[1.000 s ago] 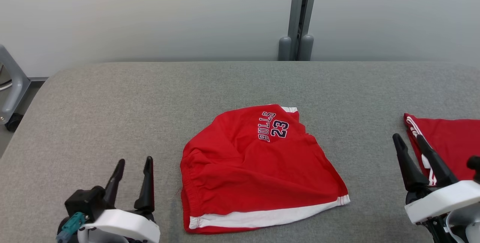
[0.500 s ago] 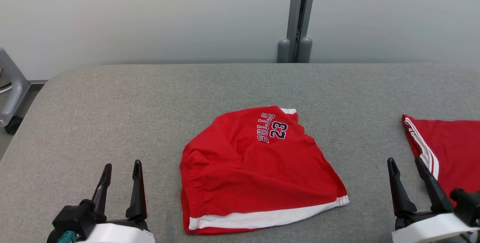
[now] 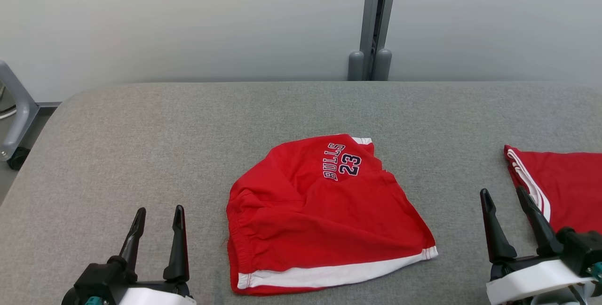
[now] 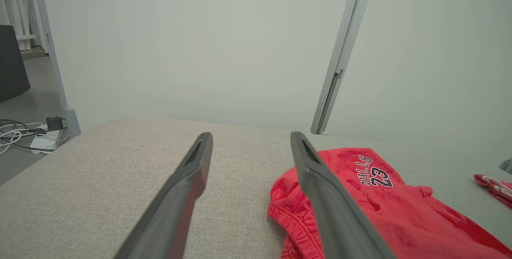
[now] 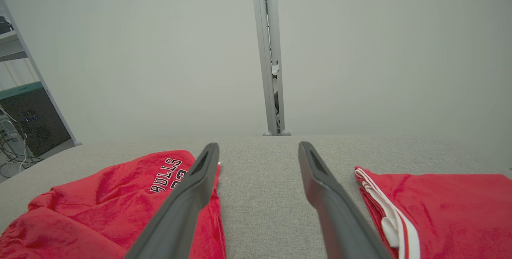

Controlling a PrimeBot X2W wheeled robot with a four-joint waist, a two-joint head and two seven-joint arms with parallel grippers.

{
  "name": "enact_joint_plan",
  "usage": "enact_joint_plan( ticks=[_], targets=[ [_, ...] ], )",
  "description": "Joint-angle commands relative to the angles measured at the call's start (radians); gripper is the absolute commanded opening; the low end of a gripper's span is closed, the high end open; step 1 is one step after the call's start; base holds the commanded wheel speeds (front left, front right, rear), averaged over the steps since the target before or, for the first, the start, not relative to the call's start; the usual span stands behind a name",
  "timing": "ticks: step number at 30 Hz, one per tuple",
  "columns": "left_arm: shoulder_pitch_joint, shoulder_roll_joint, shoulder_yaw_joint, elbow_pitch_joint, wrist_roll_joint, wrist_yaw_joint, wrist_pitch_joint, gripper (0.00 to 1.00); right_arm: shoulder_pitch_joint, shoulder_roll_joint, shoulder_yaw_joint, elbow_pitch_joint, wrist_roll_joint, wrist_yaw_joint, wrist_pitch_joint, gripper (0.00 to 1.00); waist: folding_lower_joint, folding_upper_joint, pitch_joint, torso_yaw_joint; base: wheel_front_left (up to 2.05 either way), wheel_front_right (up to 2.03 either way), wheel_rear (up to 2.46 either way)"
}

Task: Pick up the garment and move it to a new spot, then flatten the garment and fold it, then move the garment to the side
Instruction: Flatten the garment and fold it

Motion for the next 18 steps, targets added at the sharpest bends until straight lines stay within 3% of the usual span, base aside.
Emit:
enact_joint_plan(
  ticks=[1, 18],
  targets=[
    [0.006, 0.003, 0.006, 0.0, 0.007, -0.006, -0.004, 1.0, -0.012, -0.002, -0.004, 0.002, -0.005, 0.0, -0.009, 1.0, 0.0, -0.0001, 0.0, -0.001, 0.0, 0.0, 0.0],
    [-0.002, -0.018, 0.02, 0.012, 0.055, -0.031, -0.004, 1.0, -0.018, -0.001, -0.005, -0.006, -0.015, 0.0, -0.009, 1.0, 0.0, -0.0001, 0.001, -0.006, 0.0, 0.0, 0.0]
  ],
)
